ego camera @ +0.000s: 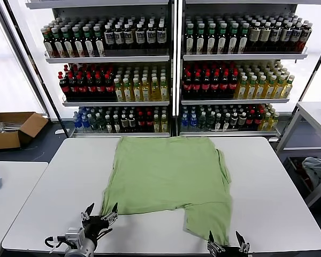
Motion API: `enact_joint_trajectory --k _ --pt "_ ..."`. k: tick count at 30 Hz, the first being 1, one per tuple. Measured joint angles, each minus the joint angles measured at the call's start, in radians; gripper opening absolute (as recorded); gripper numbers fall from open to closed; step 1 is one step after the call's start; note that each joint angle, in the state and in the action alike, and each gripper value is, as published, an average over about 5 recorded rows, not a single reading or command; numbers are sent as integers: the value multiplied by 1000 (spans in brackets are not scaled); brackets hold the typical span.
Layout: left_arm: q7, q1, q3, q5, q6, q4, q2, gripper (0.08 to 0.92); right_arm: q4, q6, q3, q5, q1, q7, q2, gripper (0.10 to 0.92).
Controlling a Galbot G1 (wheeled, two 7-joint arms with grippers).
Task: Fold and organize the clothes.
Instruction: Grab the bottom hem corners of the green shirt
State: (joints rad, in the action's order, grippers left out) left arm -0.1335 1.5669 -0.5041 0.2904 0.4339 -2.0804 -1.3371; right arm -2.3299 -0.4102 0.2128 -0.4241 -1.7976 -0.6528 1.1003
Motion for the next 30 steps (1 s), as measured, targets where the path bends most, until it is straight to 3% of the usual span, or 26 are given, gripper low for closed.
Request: enact_joint_trajectory --k 20,30 --pt "12 10 2 8 2 29 5 805 47 17 -20 6 10 -10 15 811" --pt "25 20 14 -11 -5 31 0 540 66 44 -19 16 12 -12 18 560"
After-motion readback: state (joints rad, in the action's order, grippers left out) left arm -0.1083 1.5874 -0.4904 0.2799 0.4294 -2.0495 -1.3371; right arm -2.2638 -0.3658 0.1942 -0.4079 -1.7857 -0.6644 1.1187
